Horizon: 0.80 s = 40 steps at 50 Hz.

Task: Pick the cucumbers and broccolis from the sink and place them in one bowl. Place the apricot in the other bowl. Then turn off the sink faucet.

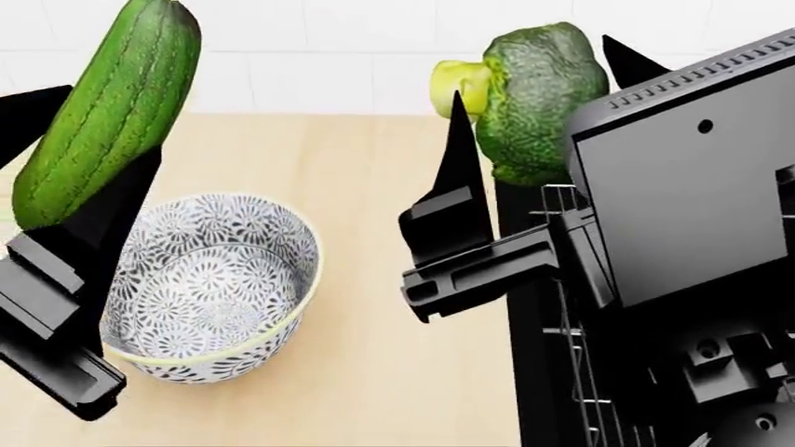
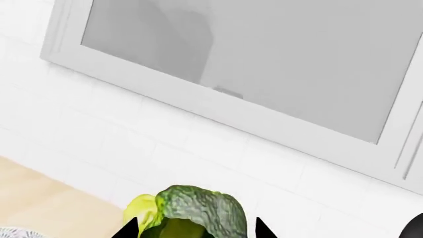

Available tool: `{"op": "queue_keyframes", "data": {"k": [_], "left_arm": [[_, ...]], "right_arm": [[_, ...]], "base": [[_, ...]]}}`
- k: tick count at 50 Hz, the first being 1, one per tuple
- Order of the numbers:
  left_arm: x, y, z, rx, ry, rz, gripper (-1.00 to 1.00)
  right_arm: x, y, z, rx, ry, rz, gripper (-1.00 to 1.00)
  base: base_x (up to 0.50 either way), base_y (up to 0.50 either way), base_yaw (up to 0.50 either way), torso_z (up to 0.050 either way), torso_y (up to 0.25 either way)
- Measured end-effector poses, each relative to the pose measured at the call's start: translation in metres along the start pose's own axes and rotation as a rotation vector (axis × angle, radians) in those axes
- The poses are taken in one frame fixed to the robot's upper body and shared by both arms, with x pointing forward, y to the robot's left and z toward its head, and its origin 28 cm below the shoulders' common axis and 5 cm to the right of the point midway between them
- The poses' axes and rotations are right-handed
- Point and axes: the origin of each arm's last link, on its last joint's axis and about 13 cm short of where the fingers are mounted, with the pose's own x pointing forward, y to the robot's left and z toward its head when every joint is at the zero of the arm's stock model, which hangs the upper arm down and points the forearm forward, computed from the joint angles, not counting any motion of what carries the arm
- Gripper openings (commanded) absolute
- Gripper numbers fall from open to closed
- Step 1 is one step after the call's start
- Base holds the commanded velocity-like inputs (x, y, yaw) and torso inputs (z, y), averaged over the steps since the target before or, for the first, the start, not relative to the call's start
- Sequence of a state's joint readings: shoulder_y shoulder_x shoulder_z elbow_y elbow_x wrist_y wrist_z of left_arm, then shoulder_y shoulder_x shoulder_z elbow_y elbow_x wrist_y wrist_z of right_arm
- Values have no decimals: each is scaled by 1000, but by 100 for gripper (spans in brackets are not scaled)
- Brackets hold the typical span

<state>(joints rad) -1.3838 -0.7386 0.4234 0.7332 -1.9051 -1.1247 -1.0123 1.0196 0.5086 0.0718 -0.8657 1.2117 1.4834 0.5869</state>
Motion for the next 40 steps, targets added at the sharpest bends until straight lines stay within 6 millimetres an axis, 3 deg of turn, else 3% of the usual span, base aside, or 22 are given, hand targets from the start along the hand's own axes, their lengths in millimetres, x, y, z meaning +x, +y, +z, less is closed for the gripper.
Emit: {"op": "queue_keyframes", "data": {"k": [12, 21, 28, 40], "left_arm": [[52, 23, -17, -107, 149, -20, -100], [77, 32, -40, -173, 263, -31, -100], [85, 33, -54, -219, 321, -55, -100], [88, 35, -61, -288, 346, -79, -100]], "right_arm": [[0, -3, 6, 18, -25, -13, -100], [0, -3, 8, 23, -32, -11, -100], [1, -3, 9, 26, -32, -7, -100], [3, -1, 8, 30, -29, 3, -100]], "base": [[0, 0, 0, 0, 0], [0, 0, 0, 0, 1], [0, 0, 0, 0, 0], [0, 0, 0, 0, 1]]}}
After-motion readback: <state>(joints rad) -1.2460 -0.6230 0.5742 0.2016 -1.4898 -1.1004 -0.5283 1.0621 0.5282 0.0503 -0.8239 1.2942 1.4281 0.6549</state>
